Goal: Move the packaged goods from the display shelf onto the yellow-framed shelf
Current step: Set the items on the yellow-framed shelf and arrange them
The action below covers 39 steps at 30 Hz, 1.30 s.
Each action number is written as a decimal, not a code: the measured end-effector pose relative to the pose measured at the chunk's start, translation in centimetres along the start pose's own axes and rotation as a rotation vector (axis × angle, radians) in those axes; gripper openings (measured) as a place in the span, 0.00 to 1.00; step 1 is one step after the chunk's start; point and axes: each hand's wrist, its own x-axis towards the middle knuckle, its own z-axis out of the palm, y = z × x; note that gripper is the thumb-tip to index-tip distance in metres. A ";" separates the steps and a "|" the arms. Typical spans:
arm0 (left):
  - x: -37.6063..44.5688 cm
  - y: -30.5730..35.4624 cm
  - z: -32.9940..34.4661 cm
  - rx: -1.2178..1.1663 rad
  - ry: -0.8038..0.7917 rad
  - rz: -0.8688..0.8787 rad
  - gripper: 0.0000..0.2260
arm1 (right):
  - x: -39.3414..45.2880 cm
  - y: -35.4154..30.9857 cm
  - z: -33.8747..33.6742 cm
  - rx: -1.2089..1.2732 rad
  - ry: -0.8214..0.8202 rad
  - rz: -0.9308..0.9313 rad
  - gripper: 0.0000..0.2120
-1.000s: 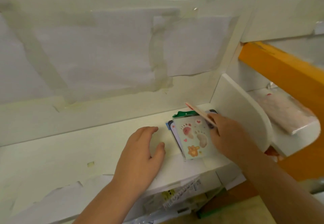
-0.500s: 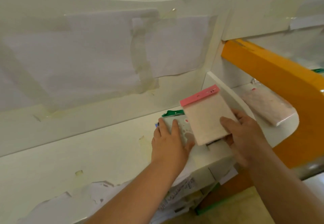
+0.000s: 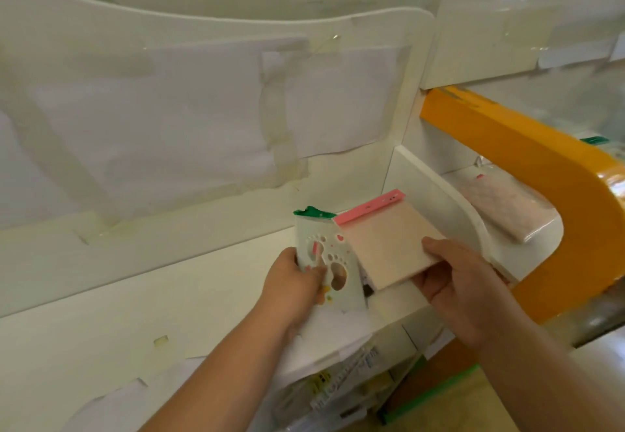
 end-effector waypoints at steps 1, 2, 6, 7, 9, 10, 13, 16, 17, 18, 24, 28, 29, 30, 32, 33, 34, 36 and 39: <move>-0.2 -0.2 -0.3 -0.061 -0.004 -0.007 0.07 | -0.4 0.1 0.1 0.044 0.016 0.018 0.12; -0.5 -0.2 -0.5 -0.127 -0.015 -0.028 0.06 | -0.8 0.2 0.1 0.081 0.035 0.035 0.12; -2.3 0.0 -1.3 -0.320 -0.077 -0.068 0.05 | -2.8 0.0 -0.2 0.149 0.071 0.057 0.13; -2.7 0.2 -1.4 -0.348 -0.090 -0.066 0.06 | -3.3 -0.1 -0.4 0.166 0.058 0.057 0.13; -3.4 0.9 -1.4 -0.405 -0.102 -0.058 0.06 | -4.3 -0.5 -0.9 0.187 0.019 0.054 0.14; -3.7 1.4 -1.3 -0.438 -0.102 -0.050 0.06 | -4.7 -0.8 -1.2 0.191 0.001 0.052 0.15; -5.0 3.2 -0.6 -0.494 -0.116 -0.012 0.08 | -5.8 -2.0 -2.3 0.230 -0.055 0.002 0.17; -7.0 5.3 0.4 -0.553 -0.147 0.036 0.09 | -7.1 -3.7 -3.7 0.249 -0.117 -0.104 0.18; -7.8 6.0 0.9 -0.564 -0.153 0.056 0.08 | -7.6 -4.3 -4.2 0.241 -0.143 -0.142 0.19; -8.6 6.7 1.4 -0.571 -0.161 0.077 0.08 | -8.1 -5.0 -4.9 0.221 -0.166 -0.175 0.19; -13.5 10.4 6.2 -0.601 -0.170 0.148 0.09 | -10.6 -8.9 -9.4 0.188 -0.199 -0.269 0.18; -16.9 12.3 10.9 -0.613 -0.171 0.177 0.08 | -12.2 -12.1 -13.6 0.244 -0.235 -0.359 0.21; -17.8 12.7 12.2 -0.615 -0.171 0.181 0.08 | -12.4 -13.1 -14.8 0.258 -0.251 -0.370 0.21; -18.6 13.1 13.6 -0.617 -0.173 0.183 0.08 | -12.6 -14.0 -16.2 0.282 -0.265 -0.369 0.21; -20.1 13.8 16.6 -0.625 -0.182 0.180 0.08 | -12.8 -15.8 -19.3 0.320 -0.273 -0.357 0.20; -20.8 14.1 18.2 -0.629 -0.185 0.181 0.09 | -12.8 -16.7 -21.0 0.327 -0.268 -0.353 0.20; -21.4 14.3 19.8 -0.631 -0.185 0.187 0.10 | -12.9 -17.5 -22.6 0.331 -0.262 -0.351 0.20; -22.6 14.8 23.2 -0.639 -0.181 0.202 0.10 | -12.9 -19.1 -25.8 0.339 -0.248 -0.345 0.20; -23.8 15.3 27.8 -0.624 -0.177 0.184 0.11 | -12.8 -21.3 -29.8 0.363 -0.211 -0.353 0.20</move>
